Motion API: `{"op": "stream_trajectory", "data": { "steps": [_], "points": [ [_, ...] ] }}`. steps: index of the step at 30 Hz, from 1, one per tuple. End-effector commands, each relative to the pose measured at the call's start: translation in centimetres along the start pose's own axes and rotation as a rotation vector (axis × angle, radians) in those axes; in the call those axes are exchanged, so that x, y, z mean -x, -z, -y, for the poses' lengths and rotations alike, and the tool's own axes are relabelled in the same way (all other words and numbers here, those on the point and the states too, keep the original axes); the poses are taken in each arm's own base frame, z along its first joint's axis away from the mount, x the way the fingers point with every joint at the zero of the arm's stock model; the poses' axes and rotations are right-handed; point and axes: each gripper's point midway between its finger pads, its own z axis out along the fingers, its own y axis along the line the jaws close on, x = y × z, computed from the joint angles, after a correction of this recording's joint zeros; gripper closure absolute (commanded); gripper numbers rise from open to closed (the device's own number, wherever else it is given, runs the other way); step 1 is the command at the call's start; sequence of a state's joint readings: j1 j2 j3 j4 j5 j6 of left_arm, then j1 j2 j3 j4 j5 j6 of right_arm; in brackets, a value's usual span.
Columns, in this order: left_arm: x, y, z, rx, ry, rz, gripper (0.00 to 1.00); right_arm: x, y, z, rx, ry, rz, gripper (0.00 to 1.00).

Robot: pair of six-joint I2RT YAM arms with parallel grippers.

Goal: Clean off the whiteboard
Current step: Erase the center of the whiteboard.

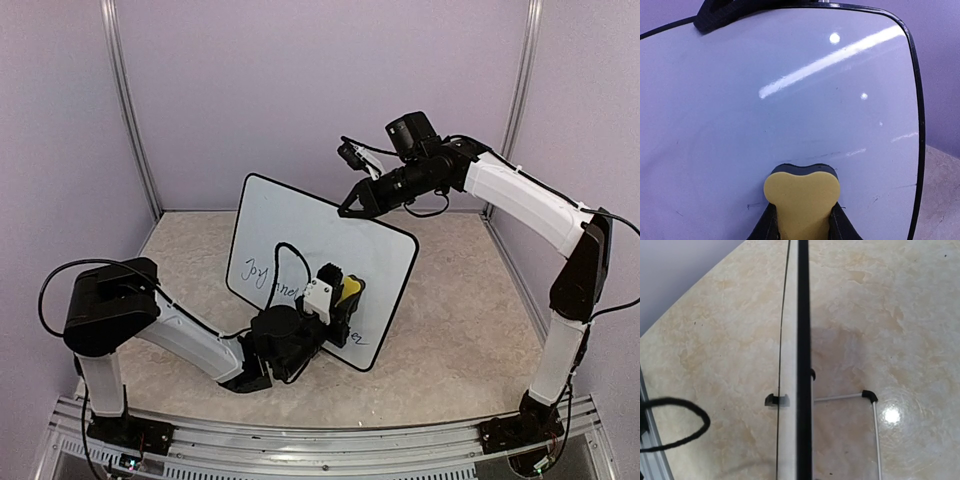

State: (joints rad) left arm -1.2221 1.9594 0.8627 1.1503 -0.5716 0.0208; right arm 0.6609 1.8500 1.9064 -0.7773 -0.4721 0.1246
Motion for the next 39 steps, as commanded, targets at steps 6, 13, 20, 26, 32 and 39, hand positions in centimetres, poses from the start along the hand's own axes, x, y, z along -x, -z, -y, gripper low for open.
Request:
{"op": "stream_trajectory", "data": {
  "steps": [6, 13, 20, 26, 32, 39],
  "points": [
    [-5.4, 1.7, -0.1, 0.016, -0.029, -0.149, 0.88, -4.4, -1.9, -4.7, 0.146, -0.036, -0.165, 1.00],
    [-1.6, -0.1, 0.1, 0.077, 0.000, -0.045, 0.88, -4.4, -1.8, -4.7, 0.142, -0.037, -0.168, 1.00],
    [0.6, -0.5, -2.0, 0.249, -0.025, 0.037, 0.88, -4.4, -1.8, -4.8, 0.144, -0.038, -0.166, 1.00],
    [0.0, 0.4, -2.1, 0.285, -0.049, 0.053, 0.88, -4.5, -1.8, -4.8, 0.144, -0.039, -0.165, 1.00],
    [-1.8, 1.5, 0.2, 0.167, -0.038, 0.011, 0.88, -4.6, -2.1, -4.6, 0.146, -0.039, -0.171, 1.00],
    [-2.3, 2.4, 1.3, 0.128, -0.045, 0.010, 0.88, -4.4, -2.0, -4.7, 0.148, -0.039, -0.167, 1.00]
  ]
}}
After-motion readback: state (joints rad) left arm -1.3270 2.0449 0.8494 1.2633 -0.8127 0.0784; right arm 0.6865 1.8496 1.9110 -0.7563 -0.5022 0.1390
